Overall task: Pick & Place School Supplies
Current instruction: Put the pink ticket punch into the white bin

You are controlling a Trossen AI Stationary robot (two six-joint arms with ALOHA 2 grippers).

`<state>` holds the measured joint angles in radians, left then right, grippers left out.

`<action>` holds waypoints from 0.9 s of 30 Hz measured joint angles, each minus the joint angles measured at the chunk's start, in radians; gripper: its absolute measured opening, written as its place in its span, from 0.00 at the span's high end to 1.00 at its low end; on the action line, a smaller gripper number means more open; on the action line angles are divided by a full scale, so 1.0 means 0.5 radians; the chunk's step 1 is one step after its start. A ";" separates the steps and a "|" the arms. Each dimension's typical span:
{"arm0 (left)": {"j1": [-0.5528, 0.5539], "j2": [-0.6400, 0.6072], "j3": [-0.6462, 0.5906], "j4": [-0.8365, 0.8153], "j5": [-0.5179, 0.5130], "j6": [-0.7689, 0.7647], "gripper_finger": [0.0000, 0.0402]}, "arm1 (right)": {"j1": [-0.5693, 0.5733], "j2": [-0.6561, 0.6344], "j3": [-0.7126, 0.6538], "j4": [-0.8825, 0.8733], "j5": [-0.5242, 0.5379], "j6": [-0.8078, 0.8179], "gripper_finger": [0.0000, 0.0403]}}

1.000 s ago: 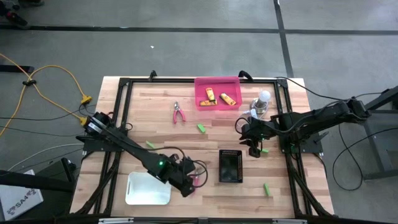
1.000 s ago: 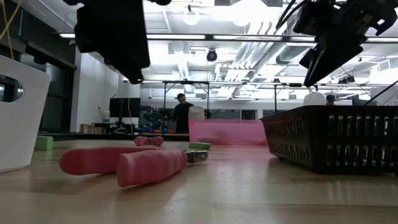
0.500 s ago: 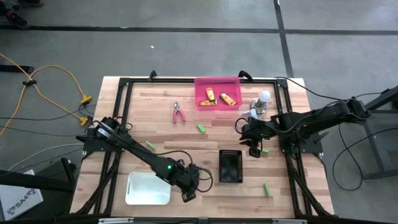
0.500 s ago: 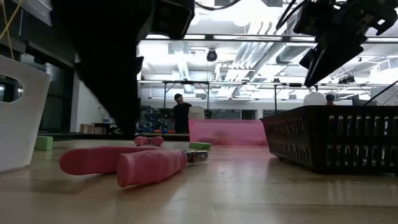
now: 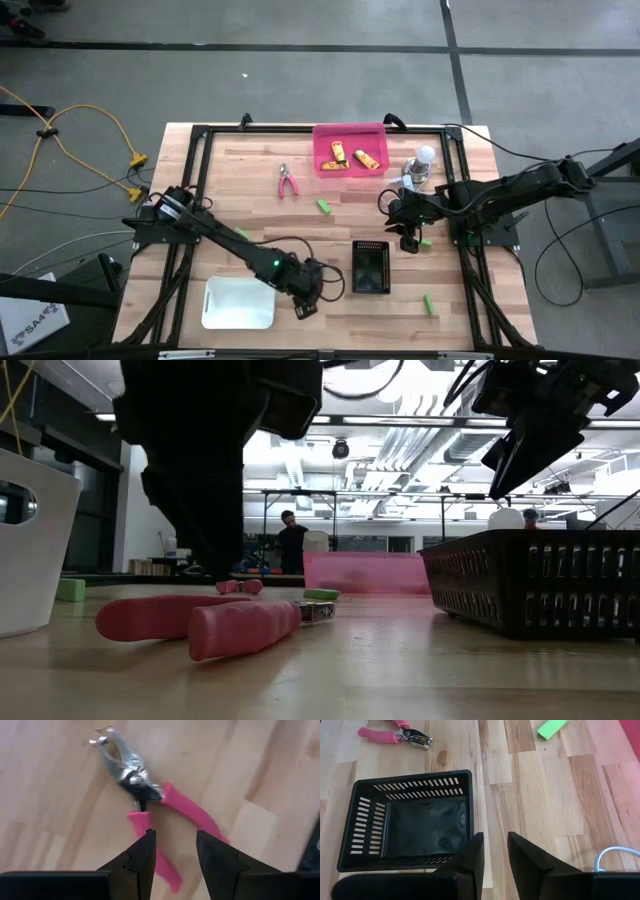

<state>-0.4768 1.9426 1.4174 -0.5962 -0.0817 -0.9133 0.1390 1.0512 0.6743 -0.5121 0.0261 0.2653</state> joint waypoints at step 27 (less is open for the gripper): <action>0.040 0.055 0.000 -0.103 -0.029 -0.023 0.66 | 0.000 0.000 -0.001 -0.009 -0.008 0.001 0.82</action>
<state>-0.4568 1.9701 1.4176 -0.6479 -0.0962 -0.9247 0.1392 1.0512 0.6739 -0.5164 0.0219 0.2657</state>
